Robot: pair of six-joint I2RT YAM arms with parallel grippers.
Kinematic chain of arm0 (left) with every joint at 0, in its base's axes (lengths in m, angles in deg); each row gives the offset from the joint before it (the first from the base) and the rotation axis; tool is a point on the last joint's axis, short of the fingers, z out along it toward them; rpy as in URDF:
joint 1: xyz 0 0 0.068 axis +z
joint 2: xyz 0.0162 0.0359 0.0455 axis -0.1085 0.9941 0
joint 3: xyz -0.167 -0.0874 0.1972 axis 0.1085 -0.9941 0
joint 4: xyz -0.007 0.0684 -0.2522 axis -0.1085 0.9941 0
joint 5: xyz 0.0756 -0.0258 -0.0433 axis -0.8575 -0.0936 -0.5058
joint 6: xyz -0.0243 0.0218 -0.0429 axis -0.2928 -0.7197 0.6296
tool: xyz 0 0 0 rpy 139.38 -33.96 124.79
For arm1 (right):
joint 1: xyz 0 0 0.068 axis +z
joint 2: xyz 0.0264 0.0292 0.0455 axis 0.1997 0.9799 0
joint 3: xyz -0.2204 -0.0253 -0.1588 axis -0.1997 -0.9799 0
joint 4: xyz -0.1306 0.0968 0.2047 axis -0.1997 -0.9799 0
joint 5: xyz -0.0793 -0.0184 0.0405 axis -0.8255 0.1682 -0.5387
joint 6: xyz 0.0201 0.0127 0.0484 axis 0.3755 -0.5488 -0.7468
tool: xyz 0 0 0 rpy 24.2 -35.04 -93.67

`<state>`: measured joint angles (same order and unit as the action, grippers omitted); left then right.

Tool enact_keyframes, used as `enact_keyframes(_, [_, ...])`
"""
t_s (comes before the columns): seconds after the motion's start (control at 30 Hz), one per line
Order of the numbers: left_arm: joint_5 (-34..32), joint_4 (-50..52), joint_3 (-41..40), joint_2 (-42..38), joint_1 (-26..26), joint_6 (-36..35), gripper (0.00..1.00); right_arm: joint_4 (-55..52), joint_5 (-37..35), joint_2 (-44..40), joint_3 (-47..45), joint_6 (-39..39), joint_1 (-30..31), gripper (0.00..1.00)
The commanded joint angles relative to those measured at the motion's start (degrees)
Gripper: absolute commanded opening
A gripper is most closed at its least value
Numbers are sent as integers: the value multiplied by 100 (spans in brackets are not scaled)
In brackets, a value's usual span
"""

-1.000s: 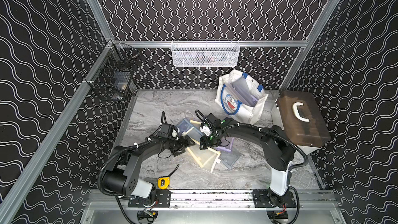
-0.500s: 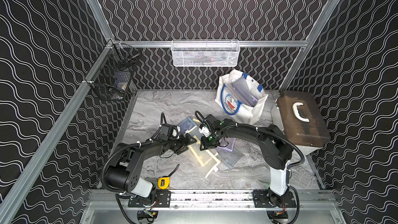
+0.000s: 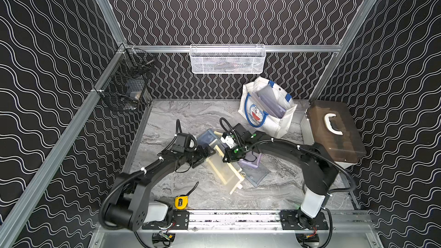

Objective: Put the pencil pouch into the canvas bag
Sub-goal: Pick up the pencil pouch, then place the pencil pouch in the canvas bag.

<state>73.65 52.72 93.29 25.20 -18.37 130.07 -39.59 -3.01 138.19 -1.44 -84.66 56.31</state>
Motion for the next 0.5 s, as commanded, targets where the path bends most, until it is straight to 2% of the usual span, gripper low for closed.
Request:
enact_keyframes(0.0, [-680, 1046, 392, -425, 14, -795, 99, -64, -26, -498, 44, 512, -111, 0])
enact_keyframes(0.1, [-754, 1444, 670, -534, 1, -1061, 99, -467, -223, -827, 361, 902, -337, 0])
enact_keyframes(0.23, [-522, 1396, 725, -622, -49, -1168, 99, -1209, -459, -938, 1260, 1287, -967, 0])
enact_keyframes(0.47, [-451, 1098, 821, -526, -689, -1204, 99, -2355, -2056, -408, 3717, 2320, -1618, 0])
